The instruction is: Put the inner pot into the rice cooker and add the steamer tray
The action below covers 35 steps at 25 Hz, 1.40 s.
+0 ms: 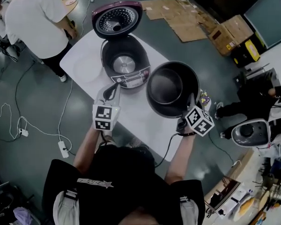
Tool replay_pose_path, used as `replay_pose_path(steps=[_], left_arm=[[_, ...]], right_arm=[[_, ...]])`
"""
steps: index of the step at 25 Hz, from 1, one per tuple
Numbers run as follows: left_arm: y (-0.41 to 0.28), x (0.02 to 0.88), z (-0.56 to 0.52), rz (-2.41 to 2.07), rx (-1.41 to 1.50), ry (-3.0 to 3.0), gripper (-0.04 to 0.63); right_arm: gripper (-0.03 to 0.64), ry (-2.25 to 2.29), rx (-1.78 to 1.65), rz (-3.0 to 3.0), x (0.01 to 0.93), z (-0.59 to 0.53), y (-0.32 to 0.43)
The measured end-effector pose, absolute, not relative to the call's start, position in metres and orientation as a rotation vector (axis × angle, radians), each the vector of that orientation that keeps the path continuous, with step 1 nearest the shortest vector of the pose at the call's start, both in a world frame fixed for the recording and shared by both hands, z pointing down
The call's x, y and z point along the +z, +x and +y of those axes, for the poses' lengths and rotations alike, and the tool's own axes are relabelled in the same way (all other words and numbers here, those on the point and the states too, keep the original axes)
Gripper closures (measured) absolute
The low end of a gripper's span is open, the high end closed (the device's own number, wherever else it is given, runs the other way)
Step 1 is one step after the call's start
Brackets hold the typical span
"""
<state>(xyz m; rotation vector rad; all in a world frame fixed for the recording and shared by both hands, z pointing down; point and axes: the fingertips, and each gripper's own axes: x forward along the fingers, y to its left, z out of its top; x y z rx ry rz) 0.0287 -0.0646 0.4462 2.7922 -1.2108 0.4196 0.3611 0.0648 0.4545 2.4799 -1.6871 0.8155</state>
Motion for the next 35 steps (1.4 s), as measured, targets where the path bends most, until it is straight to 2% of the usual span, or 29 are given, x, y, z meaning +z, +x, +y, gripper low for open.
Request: replay_pose_path(steps=[14, 24, 35], left_arm=[[-0.055, 0.432, -0.16, -1.388, 0.379, 2.697, 0.584], [-0.12, 0.452, -0.197, -1.522, 0.391, 2.561, 0.584], [-0.139, 0.474, -0.22, -1.546, 0.432, 2.487, 0.584]], right_arm=[[0.595, 2.329, 0.718, -1.931, 0.4, -0.107, 0.295], [0.594, 2.074, 0.78, -1.984, 0.439, -0.207, 0.243], [0.592, 1.898, 0.904, -1.912, 0.507, -0.253, 0.223]])
